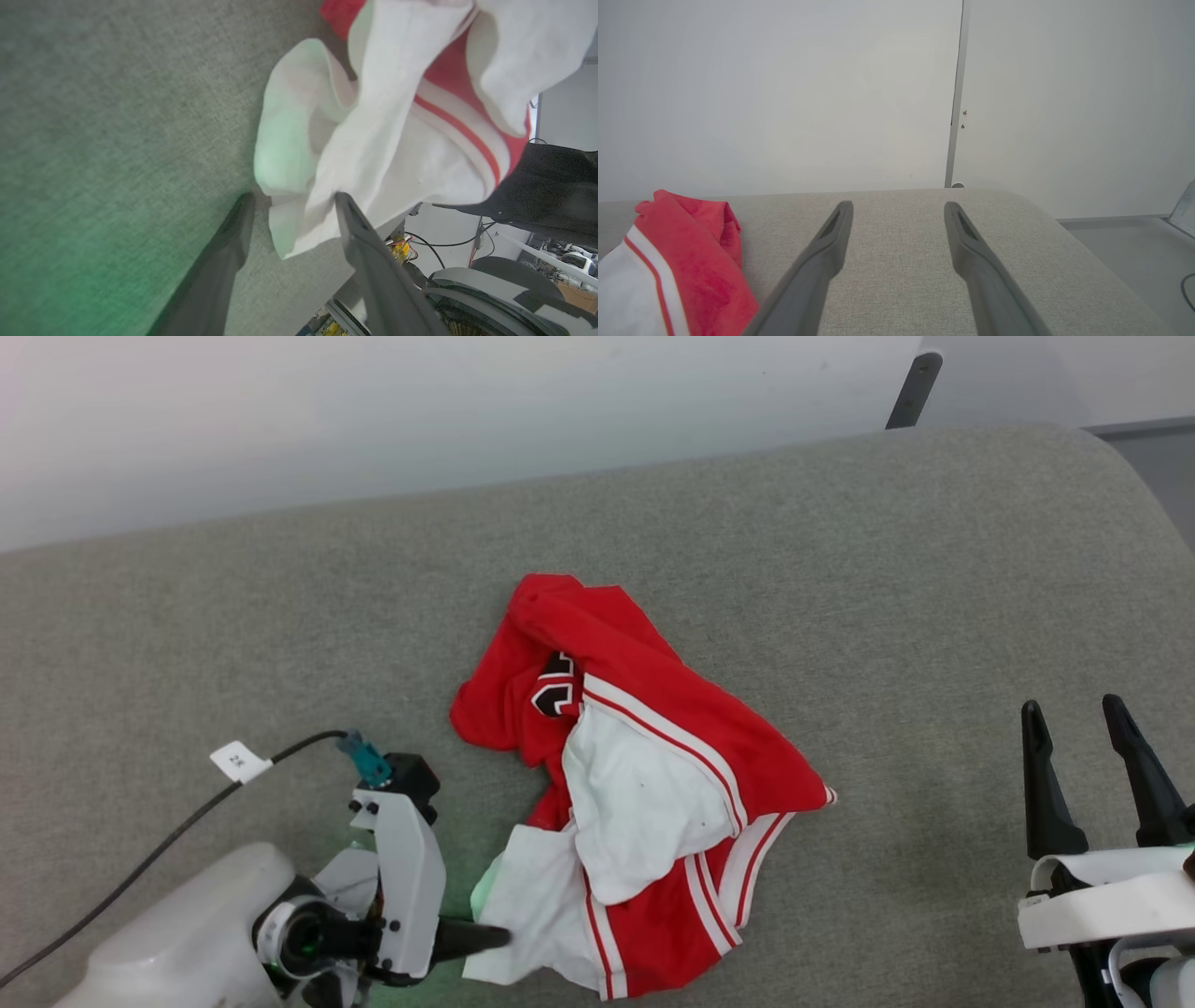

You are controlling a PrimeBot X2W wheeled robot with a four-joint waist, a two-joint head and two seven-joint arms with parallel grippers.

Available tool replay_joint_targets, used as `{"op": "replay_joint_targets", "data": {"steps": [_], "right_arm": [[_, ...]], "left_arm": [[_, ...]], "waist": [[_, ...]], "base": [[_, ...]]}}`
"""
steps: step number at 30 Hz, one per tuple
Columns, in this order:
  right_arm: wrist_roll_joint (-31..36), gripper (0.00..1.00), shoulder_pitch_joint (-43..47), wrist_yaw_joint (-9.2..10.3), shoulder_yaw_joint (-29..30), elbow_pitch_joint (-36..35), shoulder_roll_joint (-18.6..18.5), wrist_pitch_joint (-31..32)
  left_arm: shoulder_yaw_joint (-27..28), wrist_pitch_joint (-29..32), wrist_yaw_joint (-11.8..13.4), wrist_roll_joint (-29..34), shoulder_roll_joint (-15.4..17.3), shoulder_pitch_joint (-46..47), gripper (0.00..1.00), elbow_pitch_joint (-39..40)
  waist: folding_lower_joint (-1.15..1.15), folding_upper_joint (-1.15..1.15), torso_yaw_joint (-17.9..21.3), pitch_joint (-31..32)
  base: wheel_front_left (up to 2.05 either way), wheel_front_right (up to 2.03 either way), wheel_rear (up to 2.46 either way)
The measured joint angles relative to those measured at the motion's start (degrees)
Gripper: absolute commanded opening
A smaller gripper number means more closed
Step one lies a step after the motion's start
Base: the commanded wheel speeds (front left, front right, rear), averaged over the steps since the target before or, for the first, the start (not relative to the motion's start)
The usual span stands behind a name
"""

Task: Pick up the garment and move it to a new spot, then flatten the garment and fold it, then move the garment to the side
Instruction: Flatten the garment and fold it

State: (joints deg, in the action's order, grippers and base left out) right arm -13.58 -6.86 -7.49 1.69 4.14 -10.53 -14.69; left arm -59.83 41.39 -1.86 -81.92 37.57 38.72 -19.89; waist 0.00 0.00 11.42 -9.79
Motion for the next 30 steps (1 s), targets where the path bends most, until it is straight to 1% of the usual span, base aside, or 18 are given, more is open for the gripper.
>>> {"op": "replay_joint_targets", "data": {"steps": [6, 10, 12, 17, 27, 30], "right_arm": [[0.0, 1.0, -0.7, 0.0, 0.4, 0.4, 0.0, -0.1], [0.0, 1.0, -0.7, 0.0, 0.8, 0.5, 0.0, -0.2], [0.1, 1.0, -0.7, 0.0, 1.0, 0.5, 0.2, -0.2], [0.5, 1.0, -0.6, 0.0, 1.1, 0.4, 0.2, -0.2], [0.6, 1.0, 0.7, 0.0, 0.8, 0.3, -0.3, 0.1], [0.6, 1.0, 0.9, 0.0, 0.6, 0.1, -0.6, 0.3]], "left_arm": [[0.0, 0.0, -2.0, -0.2, -0.9, 0.3, 0.0, -2.2], [0.1, 0.0, -2.8, 0.2, -0.9, 1.1, 0.0, -2.7], [0.2, -0.1, -3.1, 0.6, -0.4, 1.8, 0.0, -2.8], [0.4, -0.5, -3.2, 2.7, 2.8, 3.2, 0.0, -2.9], [0.9, -1.3, -1.1, 5.6, 11.3, 3.2, 0.0, -2.3], [0.8, -1.6, -0.3, 5.6, 13.2, 1.7, 0.0, -2.7]], "waist": [[0.0, 0.0, -0.3, -0.6], [0.0, 0.0, -0.9, -0.5], [0.0, 0.0, -1.3, -0.3], [0.0, 0.0, -2.3, 0.6], [0.0, 0.0, -4.1, 3.5], [0.0, 0.0, -4.4, 4.4]], "base": [[0.0, 0.0, 0.0], [0.0, 0.0, 0.0], [0.0, 0.0, 0.0], [0.0, 0.0, 0.0], [0.0, 0.0, 0.0], [0.0, 0.0, 0.0]]}}
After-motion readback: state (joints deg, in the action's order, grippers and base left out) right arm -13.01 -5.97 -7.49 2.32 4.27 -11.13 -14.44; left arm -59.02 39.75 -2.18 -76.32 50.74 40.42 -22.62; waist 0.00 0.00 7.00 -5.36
